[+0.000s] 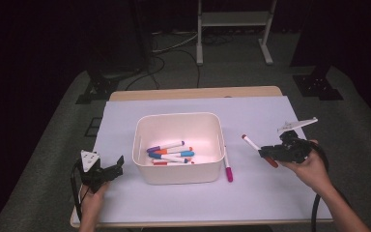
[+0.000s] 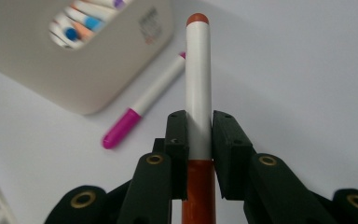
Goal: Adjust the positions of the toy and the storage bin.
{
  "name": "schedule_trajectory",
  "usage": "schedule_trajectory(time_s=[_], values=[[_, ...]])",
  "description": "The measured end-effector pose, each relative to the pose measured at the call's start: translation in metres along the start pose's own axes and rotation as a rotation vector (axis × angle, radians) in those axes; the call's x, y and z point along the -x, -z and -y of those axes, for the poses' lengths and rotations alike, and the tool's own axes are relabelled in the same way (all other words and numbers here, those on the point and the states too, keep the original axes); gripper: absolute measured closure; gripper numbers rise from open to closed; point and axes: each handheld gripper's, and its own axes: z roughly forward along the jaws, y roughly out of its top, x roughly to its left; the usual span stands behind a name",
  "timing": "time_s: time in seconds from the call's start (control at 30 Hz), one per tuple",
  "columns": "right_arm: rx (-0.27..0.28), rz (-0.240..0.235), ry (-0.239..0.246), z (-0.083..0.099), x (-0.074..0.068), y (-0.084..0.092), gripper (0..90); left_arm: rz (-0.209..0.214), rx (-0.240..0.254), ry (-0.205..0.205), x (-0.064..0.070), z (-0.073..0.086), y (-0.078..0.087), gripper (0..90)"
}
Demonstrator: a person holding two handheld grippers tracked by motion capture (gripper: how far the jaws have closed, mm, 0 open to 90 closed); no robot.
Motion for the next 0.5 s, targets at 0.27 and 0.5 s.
schedule_trajectory(time_s=[0.27, 0.5], values=[[0.049, -0.064, 0.086, -0.033, -0.033, 0.028, 76.0, 0.000, 0.001, 0.003, 0.000, 0.000, 0.000, 0.0], [0.065, -0.134, 0.191, -0.073, -0.068, 0.035, 76.0, 0.001, 0.001, 0.000, 0.000, 0.000, 0.000, 0.0]])
